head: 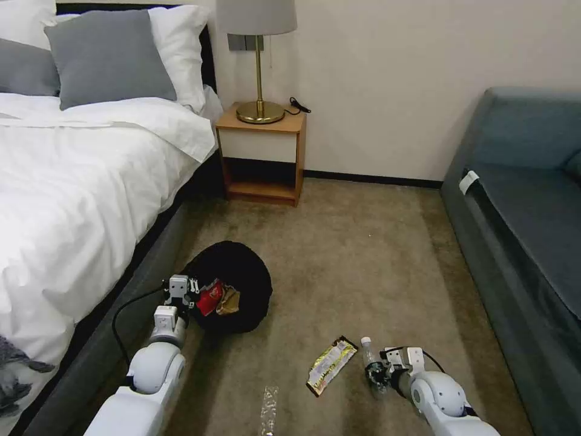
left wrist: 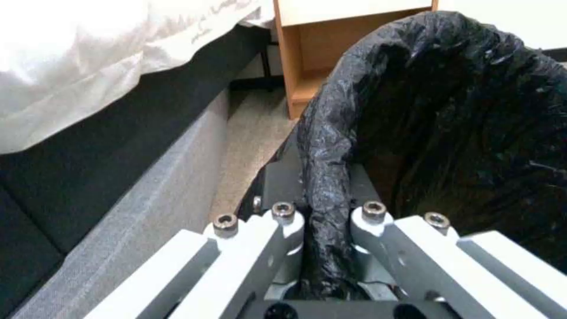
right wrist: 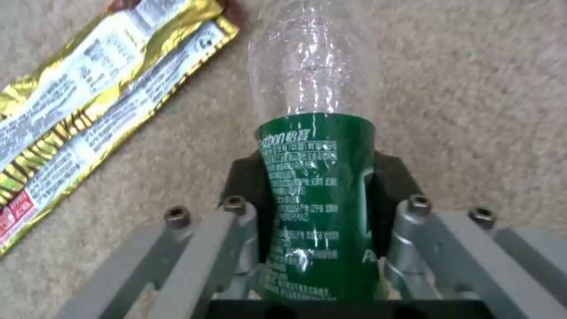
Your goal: Pick up the trash bin, then pick up the garbage on the floor and place it into the trash bin.
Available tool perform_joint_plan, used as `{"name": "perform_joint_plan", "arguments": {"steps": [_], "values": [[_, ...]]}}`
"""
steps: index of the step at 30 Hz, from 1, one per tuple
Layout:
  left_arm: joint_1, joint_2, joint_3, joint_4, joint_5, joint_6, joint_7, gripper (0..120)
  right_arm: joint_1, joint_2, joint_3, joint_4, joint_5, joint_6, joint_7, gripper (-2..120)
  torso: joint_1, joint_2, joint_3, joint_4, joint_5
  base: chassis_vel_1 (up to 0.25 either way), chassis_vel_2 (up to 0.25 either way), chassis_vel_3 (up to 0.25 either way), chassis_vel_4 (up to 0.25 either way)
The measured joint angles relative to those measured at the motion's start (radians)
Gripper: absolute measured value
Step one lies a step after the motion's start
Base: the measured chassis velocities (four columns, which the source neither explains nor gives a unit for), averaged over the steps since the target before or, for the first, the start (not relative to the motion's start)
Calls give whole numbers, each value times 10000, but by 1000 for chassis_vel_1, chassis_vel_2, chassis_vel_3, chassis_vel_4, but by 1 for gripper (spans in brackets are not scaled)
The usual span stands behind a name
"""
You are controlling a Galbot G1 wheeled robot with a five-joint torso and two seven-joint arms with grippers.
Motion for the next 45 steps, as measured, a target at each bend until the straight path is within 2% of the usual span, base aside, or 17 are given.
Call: {"name": "perform_joint_plan", "arguments": {"steps": [5,14,21,24,30,32,33,35,44,45], "values": [[25,27,29,-57,7,12,0,4,-48,-18,179,196,2,39,-9,18,0,0,0,1,0,0,0,0,0],[114,92,98,-261,72,44,-14,4,55,-17,556,743,-374,519,-278,18,0,0,0,-2,-1,0,0,0,0],[129,194,126,-372,78,69,-21,4,619,331,651,1404,177,1685,-449,18,0,0,0,2,-3,0,0,0,0],[82,184,225,-396,93,109,-22,4,859,518,476,1659,399,2635,-714,18,0,0,0,1,-2,0,0,0,0],[-20,97,361,-409,157,178,-34,4,1177,659,52,1993,749,3506,-1107,18,0,0,0,0,-3,0,0,0,0],[-69,-9,436,-417,261,179,-42,4,1455,806,-282,1994,598,4504,-1715,18,0,0,0,2,-2,0,0,0,0],[-69,-9,436,-417,261,179,-42,4,1455,806,-282,1994,598,4504,-1715,18,0,0,0,2,-2,0,0,0,0],[-92,-85,491,-416,322,182,-43,4,1580,993,-706,2029,581,5079,-2149,18,0,0,0,0,-1,0,0,0,0],[-115,-249,627,-478,373,225,-65,4,2086,1367,-1652,1905,597,5492,-3392,18,0,-1,0,1,-1,0,0,0,0],[-144,-374,717,-401,418,227,-66,4,2334,1466,-2042,1615,656,5588,-3818,18,0,0,0,1,-2,0,0,0,0]]}}
